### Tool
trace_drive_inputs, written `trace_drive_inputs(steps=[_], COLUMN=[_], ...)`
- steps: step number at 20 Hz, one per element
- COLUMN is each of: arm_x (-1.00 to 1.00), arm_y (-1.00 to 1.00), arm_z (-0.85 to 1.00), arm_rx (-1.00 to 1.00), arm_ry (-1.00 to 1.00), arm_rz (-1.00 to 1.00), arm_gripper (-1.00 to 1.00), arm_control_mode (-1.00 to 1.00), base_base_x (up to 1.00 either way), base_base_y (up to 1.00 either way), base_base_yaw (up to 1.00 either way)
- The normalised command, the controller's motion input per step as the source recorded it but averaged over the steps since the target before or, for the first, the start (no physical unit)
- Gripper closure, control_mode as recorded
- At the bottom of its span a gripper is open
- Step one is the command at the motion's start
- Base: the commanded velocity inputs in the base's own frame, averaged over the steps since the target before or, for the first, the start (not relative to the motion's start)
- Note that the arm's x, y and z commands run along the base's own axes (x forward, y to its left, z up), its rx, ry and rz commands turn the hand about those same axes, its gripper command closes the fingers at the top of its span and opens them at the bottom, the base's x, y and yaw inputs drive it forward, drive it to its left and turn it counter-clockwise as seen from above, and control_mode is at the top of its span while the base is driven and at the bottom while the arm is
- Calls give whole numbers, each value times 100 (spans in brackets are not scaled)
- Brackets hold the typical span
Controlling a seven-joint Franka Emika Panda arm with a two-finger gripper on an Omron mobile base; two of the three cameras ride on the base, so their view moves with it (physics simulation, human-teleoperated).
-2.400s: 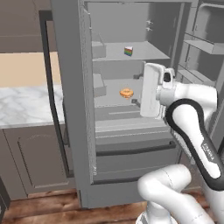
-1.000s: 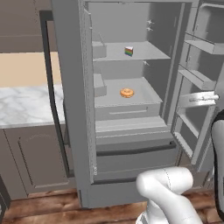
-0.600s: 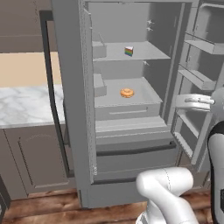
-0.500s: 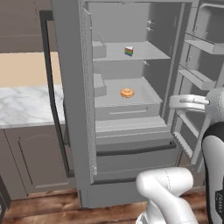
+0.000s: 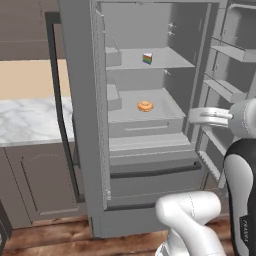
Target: Take the cake and donut from the fridge and place them on the empty tray on the dining counter.
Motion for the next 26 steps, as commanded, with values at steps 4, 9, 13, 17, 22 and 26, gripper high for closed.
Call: trace_drive_inputs(steps=[4,9,13,17,22,26], arm_x=[0,0,0,0,0,0], arm_y=[0,0,0,0,0,3], arm_z=[0,0,0,0,0,7], arm_rx=[0,0,0,0,0,-5], arm_ry=[0,0,0,0,0,4], arm_rz=[0,0,0,0,0,0], arm_gripper=[-100,-100,-100,-100,-100,-100], arm_control_mode=[100,100,100,100,100,-100], base_base_x=[68,100,100,100,66,0], base_base_y=[-4,-21,-17,-26,-16,0], base_base_yaw=[1,0,0,0,3,0])
